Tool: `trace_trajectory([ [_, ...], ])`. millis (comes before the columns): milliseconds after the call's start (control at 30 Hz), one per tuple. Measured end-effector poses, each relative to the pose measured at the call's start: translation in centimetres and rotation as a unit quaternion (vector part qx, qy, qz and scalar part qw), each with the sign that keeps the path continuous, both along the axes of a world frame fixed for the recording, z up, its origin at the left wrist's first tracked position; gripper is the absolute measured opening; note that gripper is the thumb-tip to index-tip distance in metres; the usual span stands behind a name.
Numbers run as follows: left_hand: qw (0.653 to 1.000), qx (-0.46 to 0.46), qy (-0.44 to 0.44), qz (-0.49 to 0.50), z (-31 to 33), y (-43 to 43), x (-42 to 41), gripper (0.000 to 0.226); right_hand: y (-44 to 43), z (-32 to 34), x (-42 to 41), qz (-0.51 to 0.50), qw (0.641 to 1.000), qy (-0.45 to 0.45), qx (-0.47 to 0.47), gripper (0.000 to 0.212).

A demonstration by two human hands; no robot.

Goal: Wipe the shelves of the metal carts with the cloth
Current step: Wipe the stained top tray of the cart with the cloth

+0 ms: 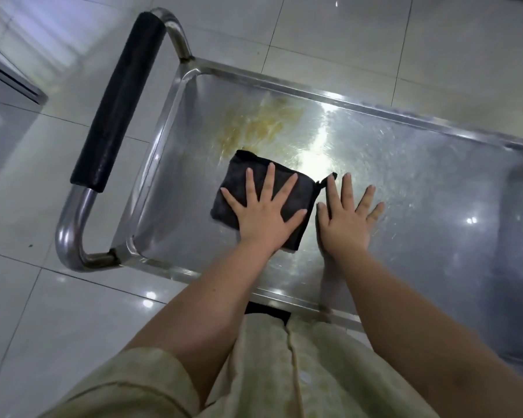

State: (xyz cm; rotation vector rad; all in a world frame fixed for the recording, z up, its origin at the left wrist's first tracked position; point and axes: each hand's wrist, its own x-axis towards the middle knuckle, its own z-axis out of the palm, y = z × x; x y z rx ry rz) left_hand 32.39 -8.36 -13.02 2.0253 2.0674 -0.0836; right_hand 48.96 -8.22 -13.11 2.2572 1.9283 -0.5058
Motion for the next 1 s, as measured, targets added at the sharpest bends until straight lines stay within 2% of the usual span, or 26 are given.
trace_trajectory([
  [100,1.000,-0.013,0.011,0.011,-0.1,1.0,-0.7,0.076,-0.6,-0.6,0.2,0.003,1.000,-0.004,0.022,0.058],
  [233,0.996,-0.039,0.007,0.075,0.0,8.0,-5.7,0.078,-0.5,-1.2,0.4,0.005,0.999,-0.018,0.029,0.060],
  [333,0.995,-0.046,0.027,0.079,0.2,11.4,-8.2,0.080,-0.4,-1.4,0.4,0.007,0.999,-0.029,0.029,0.061],
  [433,0.995,-0.039,0.019,0.091,0.3,11.4,-4.9,0.082,-0.3,-1.4,0.4,0.008,0.999,-0.029,0.029,0.061],
  [567,0.998,-0.055,-0.006,0.020,0.4,10.5,4.2,0.082,-0.6,-1.5,0.6,0.006,0.999,-0.034,0.034,0.062],
  [667,0.998,-0.058,-0.007,0.000,0.4,10.2,6.6,0.080,-0.6,-1.5,0.8,0.004,0.999,-0.026,0.035,0.065],
  [767,0.999,-0.035,0.003,-0.013,0.1,11.0,2.7,0.080,-0.5,-1.3,0.7,0.006,0.999,-0.022,0.034,0.064],
  [933,0.993,-0.028,0.037,0.111,0.0,12.8,-10.9,0.082,-0.3,-1.1,0.5,0.006,0.999,-0.027,0.023,0.066],
  [1000,0.990,-0.032,0.058,0.124,0.1,12.7,-13.3,0.081,-0.3,-1.0,0.3,0.003,0.999,-0.031,0.017,0.066],
])
